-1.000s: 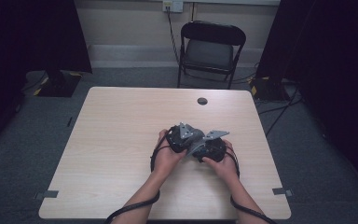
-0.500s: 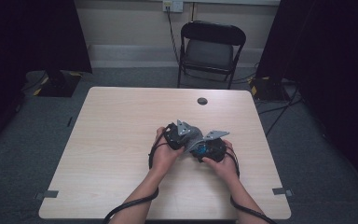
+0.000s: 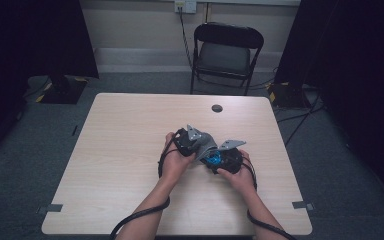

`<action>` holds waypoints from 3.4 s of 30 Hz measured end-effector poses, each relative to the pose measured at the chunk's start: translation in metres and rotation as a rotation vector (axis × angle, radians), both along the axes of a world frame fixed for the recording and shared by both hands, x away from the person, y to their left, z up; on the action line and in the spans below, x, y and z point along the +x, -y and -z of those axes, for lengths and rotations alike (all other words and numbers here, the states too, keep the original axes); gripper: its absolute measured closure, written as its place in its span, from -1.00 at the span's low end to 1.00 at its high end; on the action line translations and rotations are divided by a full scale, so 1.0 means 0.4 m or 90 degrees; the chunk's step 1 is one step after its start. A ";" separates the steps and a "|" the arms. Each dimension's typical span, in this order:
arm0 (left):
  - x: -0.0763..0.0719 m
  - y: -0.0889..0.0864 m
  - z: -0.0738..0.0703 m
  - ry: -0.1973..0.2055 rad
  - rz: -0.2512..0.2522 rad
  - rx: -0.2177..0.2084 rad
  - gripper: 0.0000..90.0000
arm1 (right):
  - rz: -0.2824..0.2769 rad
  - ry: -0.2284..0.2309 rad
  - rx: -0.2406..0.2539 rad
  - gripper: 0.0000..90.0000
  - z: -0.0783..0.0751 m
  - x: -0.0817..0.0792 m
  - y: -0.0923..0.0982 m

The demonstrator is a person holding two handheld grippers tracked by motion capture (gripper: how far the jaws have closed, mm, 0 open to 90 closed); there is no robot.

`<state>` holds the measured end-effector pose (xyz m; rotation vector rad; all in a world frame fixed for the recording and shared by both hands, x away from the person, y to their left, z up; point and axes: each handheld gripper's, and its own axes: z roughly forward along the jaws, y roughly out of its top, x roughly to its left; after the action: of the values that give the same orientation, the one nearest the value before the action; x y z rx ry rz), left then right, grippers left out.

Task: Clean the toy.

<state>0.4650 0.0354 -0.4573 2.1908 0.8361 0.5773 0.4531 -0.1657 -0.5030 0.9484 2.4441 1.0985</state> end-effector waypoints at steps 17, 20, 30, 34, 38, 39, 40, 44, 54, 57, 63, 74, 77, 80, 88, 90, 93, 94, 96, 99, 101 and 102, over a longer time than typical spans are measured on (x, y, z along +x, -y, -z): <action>0.021 -0.038 -0.001 -0.007 -0.029 -0.013 0.55 | 0.000 0.000 0.000 -0.44 0.000 0.000 0.000; 0.025 -0.045 0.000 -0.007 -0.037 -0.017 0.55 | 0.000 0.000 0.000 -0.44 0.000 0.000 0.000; 0.036 -0.063 -0.001 -0.010 -0.045 -0.013 0.55 | 0.000 0.000 0.000 -0.44 0.000 0.000 0.000; 0.041 -0.070 0.001 -0.010 -0.049 -0.014 0.55 | 0.000 0.000 0.000 -0.44 0.000 0.000 0.000; 0.046 -0.074 0.000 -0.010 -0.053 -0.012 0.55 | 0.000 -0.001 0.000 -0.44 0.000 0.000 0.000; 0.047 -0.074 -0.001 -0.010 -0.052 -0.008 0.55 | 0.000 0.000 0.000 -0.44 0.000 0.000 0.000; 0.048 -0.074 -0.001 -0.010 -0.053 -0.009 0.55 | 0.000 0.000 0.000 -0.44 0.000 0.000 0.000; 0.051 -0.077 0.000 -0.010 -0.058 -0.010 0.55 | 0.000 0.000 0.000 -0.44 0.000 0.000 0.000; 0.057 -0.086 -0.001 -0.005 -0.068 -0.011 0.55 | 0.000 0.000 0.000 -0.44 0.000 0.000 0.000; 0.060 -0.091 0.000 0.001 -0.077 -0.009 0.55 | 0.000 -0.001 0.000 -0.44 0.000 0.000 0.000; 0.070 -0.101 0.000 -0.007 -0.087 -0.013 0.55 | 0.000 0.000 0.000 -0.44 0.000 0.000 0.000; 0.082 -0.134 0.020 -0.024 -0.108 -0.016 0.55 | 0.000 0.000 0.000 -0.44 0.000 0.000 0.000; 0.084 -0.136 0.021 -0.022 -0.107 -0.015 0.55 | 0.000 0.000 0.001 -0.44 0.000 0.000 0.000; 0.088 -0.140 0.023 -0.025 -0.112 -0.013 0.55 | 0.000 0.000 0.001 -0.44 0.000 0.000 0.000; 0.090 -0.168 0.034 -0.032 -0.123 -0.001 0.56 | 0.000 0.000 0.000 -0.44 0.000 0.000 0.000; 0.090 -0.172 0.035 -0.031 -0.126 -0.003 0.56 | 0.000 0.000 0.000 -0.44 0.000 0.000 0.000; 0.089 -0.186 0.037 -0.035 -0.131 -0.007 0.56 | 0.000 0.000 0.000 -0.44 0.000 0.000 0.000; 0.089 -0.190 0.036 -0.033 -0.132 -0.007 0.55 | 0.000 0.000 0.000 -0.44 0.000 0.000 0.000; 0.088 -0.198 0.035 -0.035 -0.136 -0.007 0.56 | 0.000 0.000 0.001 -0.44 0.000 0.000 0.000; 0.086 -0.208 0.032 -0.035 -0.138 -0.005 0.55 | 0.000 0.000 0.001 -0.44 0.000 0.000 0.000; 0.081 -0.220 0.032 -0.035 -0.138 0.001 0.56 | 0.000 0.000 0.001 -0.44 0.000 0.000 0.000; 0.079 -0.225 0.031 -0.036 -0.139 0.000 0.56 | 0.000 0.000 0.000 -0.44 0.000 0.000 0.000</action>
<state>0.4968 0.1256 -0.4698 2.1386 1.1148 0.6233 0.4532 -0.1658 -0.5030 0.9488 2.4443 1.0994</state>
